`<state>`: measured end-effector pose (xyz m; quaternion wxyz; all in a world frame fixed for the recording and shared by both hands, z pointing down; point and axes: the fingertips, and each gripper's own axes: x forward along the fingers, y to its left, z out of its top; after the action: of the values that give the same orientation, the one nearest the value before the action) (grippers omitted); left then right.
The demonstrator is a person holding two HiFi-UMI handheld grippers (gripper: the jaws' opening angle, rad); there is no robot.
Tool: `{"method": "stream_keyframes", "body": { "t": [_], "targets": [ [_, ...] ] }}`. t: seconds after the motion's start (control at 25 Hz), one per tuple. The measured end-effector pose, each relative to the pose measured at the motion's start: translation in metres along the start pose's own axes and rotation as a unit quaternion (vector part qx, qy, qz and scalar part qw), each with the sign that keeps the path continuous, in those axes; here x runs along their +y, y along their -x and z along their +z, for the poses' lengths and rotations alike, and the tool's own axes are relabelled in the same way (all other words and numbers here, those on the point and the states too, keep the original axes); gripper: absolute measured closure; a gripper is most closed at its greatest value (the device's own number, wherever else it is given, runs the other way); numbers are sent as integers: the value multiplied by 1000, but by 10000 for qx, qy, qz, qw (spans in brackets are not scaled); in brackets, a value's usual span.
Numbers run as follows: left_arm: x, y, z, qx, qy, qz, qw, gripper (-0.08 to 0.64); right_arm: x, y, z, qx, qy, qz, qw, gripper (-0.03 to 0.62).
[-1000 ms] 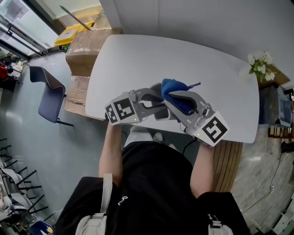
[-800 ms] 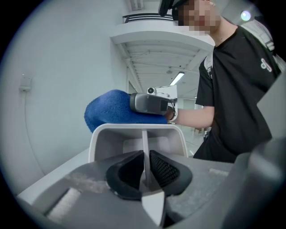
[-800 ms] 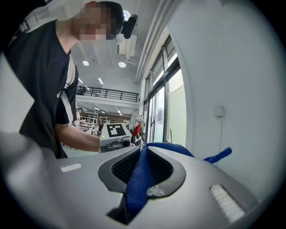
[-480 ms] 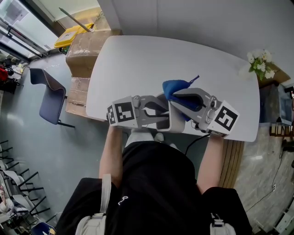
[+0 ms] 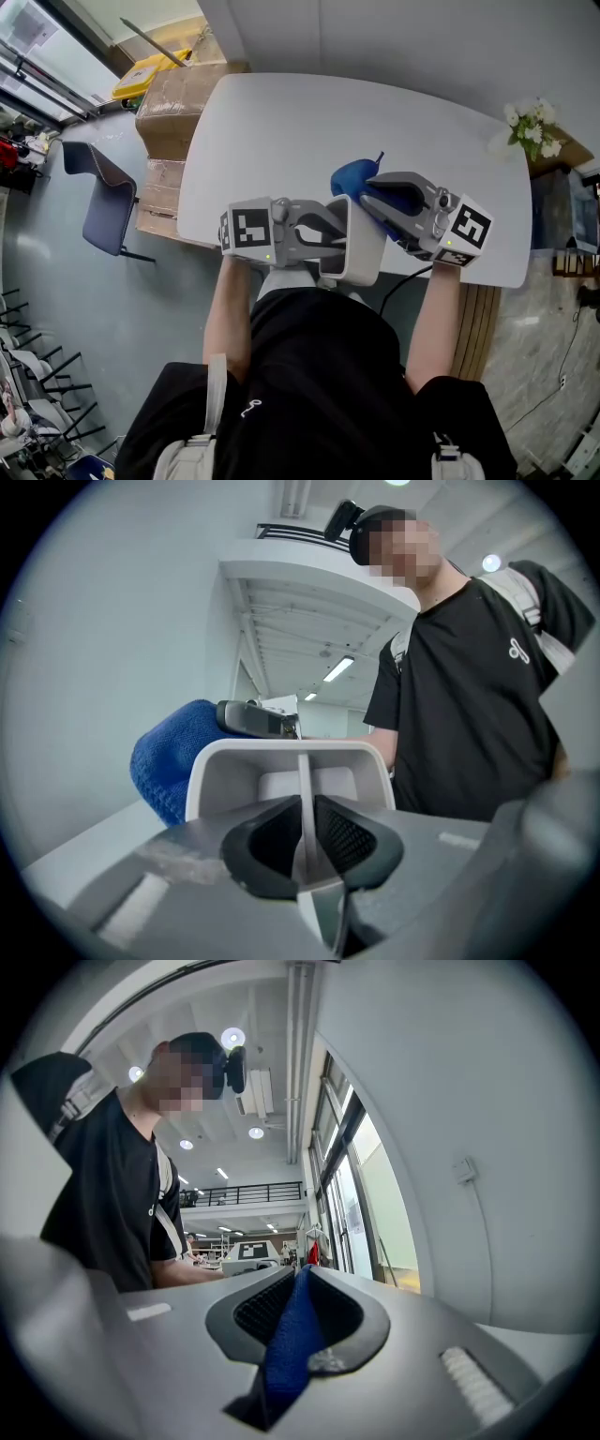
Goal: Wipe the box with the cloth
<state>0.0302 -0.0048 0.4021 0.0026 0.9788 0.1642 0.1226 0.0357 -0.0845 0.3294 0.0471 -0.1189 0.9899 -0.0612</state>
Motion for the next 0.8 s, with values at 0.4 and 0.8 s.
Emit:
{"method": "stream_keyframes", "body": {
  "t": [0.4,0.8],
  "targets": [
    [-11,6,28,-872,412,-297,9949,514,-3,15,-2,-654,-711,406,9945,546],
    [-13,18,54,-1550,357,-458,9862,514,2,24,6,-1700,-1408,1003,9702,548]
  ]
}}
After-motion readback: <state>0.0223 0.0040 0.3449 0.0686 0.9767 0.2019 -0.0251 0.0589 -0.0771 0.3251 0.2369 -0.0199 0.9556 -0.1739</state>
